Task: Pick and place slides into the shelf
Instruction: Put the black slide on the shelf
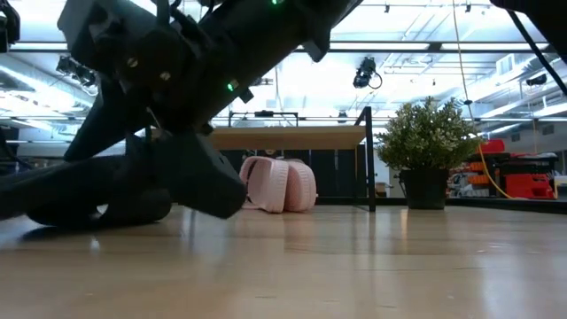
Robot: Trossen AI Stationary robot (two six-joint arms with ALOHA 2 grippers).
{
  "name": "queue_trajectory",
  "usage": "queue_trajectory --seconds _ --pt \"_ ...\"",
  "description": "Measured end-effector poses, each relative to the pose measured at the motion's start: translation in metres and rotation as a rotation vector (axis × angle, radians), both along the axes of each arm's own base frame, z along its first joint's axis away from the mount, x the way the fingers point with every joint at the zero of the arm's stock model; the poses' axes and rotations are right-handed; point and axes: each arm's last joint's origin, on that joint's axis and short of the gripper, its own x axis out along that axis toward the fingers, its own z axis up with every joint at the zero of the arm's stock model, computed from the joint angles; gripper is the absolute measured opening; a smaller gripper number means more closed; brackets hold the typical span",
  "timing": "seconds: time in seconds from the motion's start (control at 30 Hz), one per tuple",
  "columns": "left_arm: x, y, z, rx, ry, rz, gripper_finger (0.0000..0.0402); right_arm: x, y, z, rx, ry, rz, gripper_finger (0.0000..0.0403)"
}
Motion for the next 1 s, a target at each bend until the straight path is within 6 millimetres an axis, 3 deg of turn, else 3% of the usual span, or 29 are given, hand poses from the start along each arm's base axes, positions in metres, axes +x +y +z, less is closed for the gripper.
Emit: queue_trajectory --seconds 0.2,0.4,0.53,0.8,1.0 --pt "0.000 0.000 0.000 0.001 0.001 0.000 0.0024 0.003 0.000 -0.010 0.003 -0.019 -0.010 0.0207" --pt "0.000 0.000 0.000 0.001 0.001 0.000 0.0018 0.004 0.005 -0.007 -0.007 -0.067 -0.053 0.0098" --pt "0.000 0.000 0.000 0.001 0.001 0.000 0.0013 0.003 0.007 -0.006 0.010 -0.085 -0.121 0.0096" --pt "0.000 0.000 0.000 0.002 0.001 0.000 0.0019 -0.003 0.028 0.007 -0.161 -0.130 -0.184 0.0088" --pt "0.000 0.000 0.000 0.002 0.002 -0.001 0.0020 -0.014 0.041 0.046 -0.245 -0.207 -0.273 0.0083"
